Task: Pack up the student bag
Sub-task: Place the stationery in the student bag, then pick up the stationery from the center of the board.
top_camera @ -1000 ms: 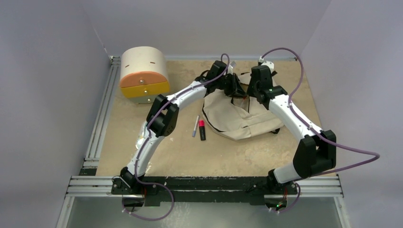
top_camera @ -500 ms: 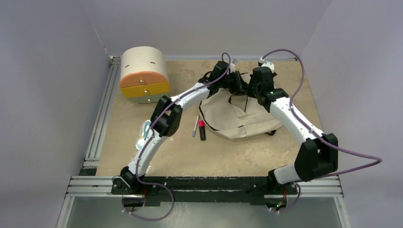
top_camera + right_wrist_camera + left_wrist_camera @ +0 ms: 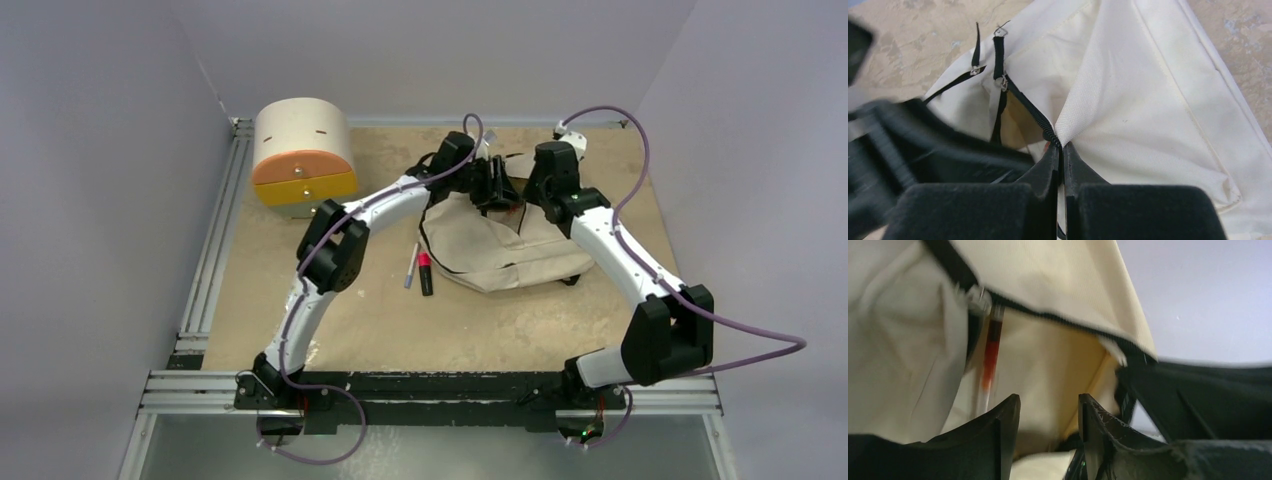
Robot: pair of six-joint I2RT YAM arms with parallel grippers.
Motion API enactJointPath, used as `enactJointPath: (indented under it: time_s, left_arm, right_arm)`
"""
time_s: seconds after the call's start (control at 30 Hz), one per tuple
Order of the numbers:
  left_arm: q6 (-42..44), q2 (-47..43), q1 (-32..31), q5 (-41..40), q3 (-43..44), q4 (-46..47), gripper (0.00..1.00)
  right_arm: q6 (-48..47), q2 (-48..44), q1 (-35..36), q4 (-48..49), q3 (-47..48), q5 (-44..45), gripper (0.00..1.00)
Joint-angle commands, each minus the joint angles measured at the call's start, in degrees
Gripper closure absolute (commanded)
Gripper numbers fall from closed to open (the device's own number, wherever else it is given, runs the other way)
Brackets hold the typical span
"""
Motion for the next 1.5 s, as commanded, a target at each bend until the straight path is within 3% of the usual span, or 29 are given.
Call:
enactJointPath:
  time_s: [0.0,0.37,0.6,0.8,1.47]
  left_arm:
    - [10.26,-14.02,2.32,-1.43,-7.25,-3.11,0.54]
    - [21.00,-39.44,6.83,-14.08,-36.65,-11.49,0.54]
    - [22.92,-43.80,6.97,-23.11,-48.12,-15.73,0.55]
    - [24.88,-41.83,6.39,-30.77,-48.54,-19.31,0.56]
    - [30.56,-29.23,-0.96,-42.63,-42.61,-23.46,0.58]
  right_arm:
    - [1.79,-2.78,-3.12,3.49,1.74,4.23,1.00]
    - [2.42,-4.76,-9.71,5.49,1.28,5.24,1.00]
    - [2.53,-5.13,-10.42,7.92,-0.85,0.45,1.00]
    - [2.98,-4.76,-10.45,8.42,-1.19,-2.71,1.00]
    - [2.62,-5.92,-10.62,9.03,-3.55,-2.41,1.00]
